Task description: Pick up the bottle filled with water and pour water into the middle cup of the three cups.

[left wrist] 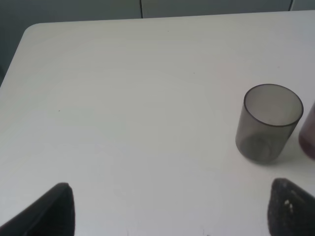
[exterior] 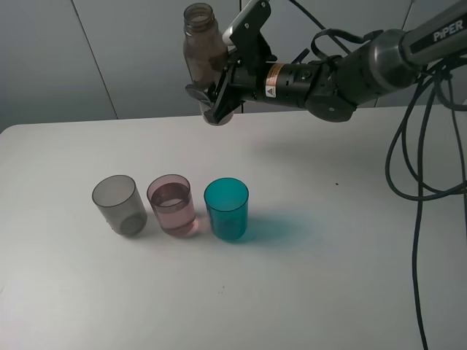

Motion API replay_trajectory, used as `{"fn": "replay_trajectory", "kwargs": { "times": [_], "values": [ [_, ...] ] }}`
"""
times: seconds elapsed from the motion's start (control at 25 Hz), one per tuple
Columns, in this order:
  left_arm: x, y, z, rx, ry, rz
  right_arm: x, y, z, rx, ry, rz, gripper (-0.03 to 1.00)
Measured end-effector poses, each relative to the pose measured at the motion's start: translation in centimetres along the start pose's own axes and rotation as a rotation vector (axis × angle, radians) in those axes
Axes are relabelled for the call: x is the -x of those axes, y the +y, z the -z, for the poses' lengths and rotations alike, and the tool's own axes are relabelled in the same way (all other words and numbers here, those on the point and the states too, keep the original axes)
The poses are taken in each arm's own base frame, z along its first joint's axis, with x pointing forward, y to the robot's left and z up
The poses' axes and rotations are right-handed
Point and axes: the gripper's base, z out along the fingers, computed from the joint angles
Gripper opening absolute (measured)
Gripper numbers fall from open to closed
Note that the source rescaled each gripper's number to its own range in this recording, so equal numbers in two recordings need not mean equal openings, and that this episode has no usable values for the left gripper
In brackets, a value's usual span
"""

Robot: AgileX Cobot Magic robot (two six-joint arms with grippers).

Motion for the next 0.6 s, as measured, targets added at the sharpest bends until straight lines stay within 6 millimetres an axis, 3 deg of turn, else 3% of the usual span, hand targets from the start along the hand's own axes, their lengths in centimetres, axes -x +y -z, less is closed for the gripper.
{"fn": "replay_trajectory", "kwargs": {
  "times": [0.4,0.6],
  "values": [
    [0.0,0.0,0.0,0.0,0.0,0.0,-1.5,-2.7,10.1,-0.155,0.093,-0.097,0.0],
    [0.0,0.0,0.0,0.0,0.0,0.0,-1.6,-3.0,12.8,-0.203,0.101,-0.113,0.0]
  ]
}}
